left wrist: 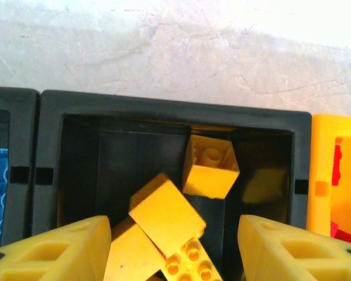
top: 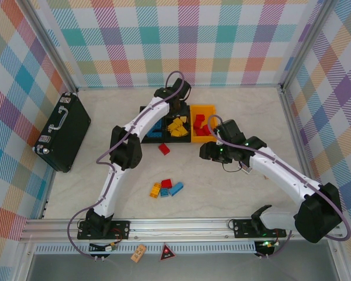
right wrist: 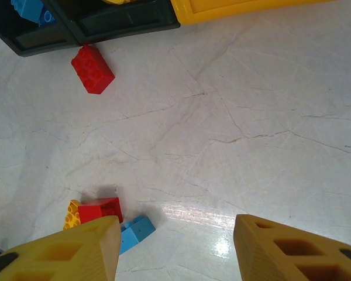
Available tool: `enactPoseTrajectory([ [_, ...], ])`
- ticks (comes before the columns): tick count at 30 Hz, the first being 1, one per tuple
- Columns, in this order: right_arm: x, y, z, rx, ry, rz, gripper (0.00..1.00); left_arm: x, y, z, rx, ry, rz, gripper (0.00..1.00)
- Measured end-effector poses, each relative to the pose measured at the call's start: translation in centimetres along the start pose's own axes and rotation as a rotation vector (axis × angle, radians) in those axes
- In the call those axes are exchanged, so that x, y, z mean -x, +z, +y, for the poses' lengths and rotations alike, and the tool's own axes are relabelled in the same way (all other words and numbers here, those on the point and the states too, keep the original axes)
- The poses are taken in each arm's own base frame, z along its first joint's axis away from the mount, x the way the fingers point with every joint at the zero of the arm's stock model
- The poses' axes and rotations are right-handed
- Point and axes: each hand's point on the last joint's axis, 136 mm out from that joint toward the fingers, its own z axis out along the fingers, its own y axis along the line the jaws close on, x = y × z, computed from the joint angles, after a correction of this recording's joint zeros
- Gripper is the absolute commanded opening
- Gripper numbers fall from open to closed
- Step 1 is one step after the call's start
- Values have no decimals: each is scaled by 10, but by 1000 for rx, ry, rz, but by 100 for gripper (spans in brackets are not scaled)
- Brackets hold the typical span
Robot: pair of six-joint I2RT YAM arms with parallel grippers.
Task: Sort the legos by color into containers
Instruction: Place the lego in the container, then pick up the lego from the center of the table.
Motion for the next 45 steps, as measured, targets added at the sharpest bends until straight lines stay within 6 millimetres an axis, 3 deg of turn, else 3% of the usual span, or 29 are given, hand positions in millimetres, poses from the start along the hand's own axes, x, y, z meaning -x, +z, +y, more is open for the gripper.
enactPoseTrajectory([
  [5,-1,5,1,4,2,16,54,-17,-27,2,-20,20,26,59],
  [9,-5,12,2,13,0,49,54,-35,-66,3,-79,33,27,59],
  [13,-10,17,5,37,-25,81,55,-57,-100,14,-149,32,23,59],
  [17,-14,24,8,54,-47,115,55,-90,-112,34,-180,24,46,59],
  [24,-20,37,12,65,-71,158,55,-153,-97,71,-138,-35,126,59],
  [27,-23,41,16,73,-83,168,55,-167,-88,71,-122,-45,124,61],
  [30,-24,45,18,76,-90,171,55,-170,-84,61,-128,-44,89,69],
  [33,-23,46,19,81,-93,165,55,-166,-74,52,-120,-57,40,71],
  [35,-21,46,21,85,-95,158,55,-166,-64,53,-88,-62,21,76],
  [40,-22,44,18,80,-94,145,55,-170,-38,68,29,-81,3,78],
  [45,-24,43,12,61,-92,136,55,-165,-24,68,77,-90,-15,78],
])
